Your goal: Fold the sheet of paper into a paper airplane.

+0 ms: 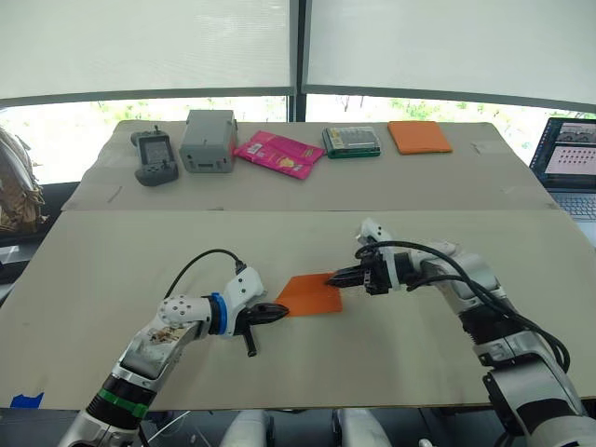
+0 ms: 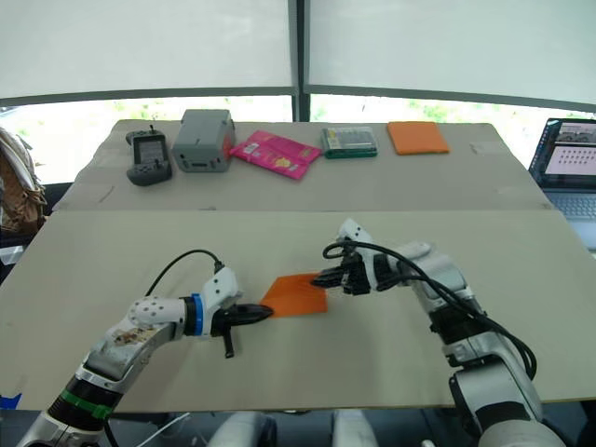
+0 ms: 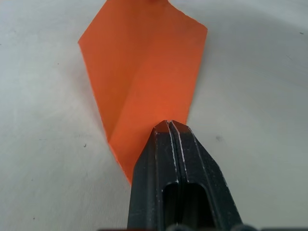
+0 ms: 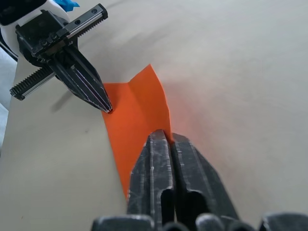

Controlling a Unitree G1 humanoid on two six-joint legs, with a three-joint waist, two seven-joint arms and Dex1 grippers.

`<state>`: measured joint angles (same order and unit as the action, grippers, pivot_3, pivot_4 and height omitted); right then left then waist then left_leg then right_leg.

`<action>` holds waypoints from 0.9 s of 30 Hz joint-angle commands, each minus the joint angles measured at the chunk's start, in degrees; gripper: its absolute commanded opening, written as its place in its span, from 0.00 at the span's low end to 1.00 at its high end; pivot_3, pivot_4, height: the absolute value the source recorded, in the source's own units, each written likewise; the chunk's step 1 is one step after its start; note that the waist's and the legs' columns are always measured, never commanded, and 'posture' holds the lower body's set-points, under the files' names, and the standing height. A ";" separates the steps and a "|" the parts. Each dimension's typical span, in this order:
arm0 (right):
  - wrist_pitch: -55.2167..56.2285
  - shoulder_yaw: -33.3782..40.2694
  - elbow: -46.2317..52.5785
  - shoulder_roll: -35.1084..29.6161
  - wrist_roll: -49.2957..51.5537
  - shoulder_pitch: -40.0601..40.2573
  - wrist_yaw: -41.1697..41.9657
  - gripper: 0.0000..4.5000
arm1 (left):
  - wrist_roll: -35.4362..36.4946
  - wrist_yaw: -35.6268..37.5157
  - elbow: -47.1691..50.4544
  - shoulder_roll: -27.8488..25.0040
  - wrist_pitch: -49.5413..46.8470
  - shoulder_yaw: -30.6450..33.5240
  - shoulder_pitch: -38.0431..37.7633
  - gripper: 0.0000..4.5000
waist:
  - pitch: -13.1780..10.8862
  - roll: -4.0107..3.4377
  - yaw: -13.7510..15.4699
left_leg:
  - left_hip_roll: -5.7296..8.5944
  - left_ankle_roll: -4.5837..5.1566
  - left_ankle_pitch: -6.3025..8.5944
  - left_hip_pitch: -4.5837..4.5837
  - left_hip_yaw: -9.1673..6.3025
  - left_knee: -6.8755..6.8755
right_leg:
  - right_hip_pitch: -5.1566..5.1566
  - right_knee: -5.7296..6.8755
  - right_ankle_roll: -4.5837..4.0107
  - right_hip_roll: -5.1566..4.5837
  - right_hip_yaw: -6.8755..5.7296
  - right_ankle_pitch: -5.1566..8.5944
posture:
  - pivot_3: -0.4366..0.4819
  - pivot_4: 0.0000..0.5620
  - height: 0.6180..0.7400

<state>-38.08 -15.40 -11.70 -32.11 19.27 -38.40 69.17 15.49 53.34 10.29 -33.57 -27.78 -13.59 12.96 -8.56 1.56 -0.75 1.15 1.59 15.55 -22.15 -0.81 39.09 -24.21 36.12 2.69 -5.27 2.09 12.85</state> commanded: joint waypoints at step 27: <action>76.10 -3.23 -0.06 -5.27 -30.55 15.97 -13.06 0.01 | 0.03 3.86 -7.50 -1.43 0.29 1.16 3.86 0.00 | 0.00 0.00 0.04 | 0.00 -0.01 -0.01 0.19 0.14 -0.01 | 0.09 0.06 0.00 0.06 0.11 0.00 | 0.48 0.27 1.00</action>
<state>35.23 -18.53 -11.46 -36.70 -9.65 -22.40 57.62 16.00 57.17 4.06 -33.82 -26.50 -13.29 16.97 -8.56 1.56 -0.71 1.15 1.59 15.54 -21.96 -0.66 39.09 -24.12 36.18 2.69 -5.21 2.21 12.86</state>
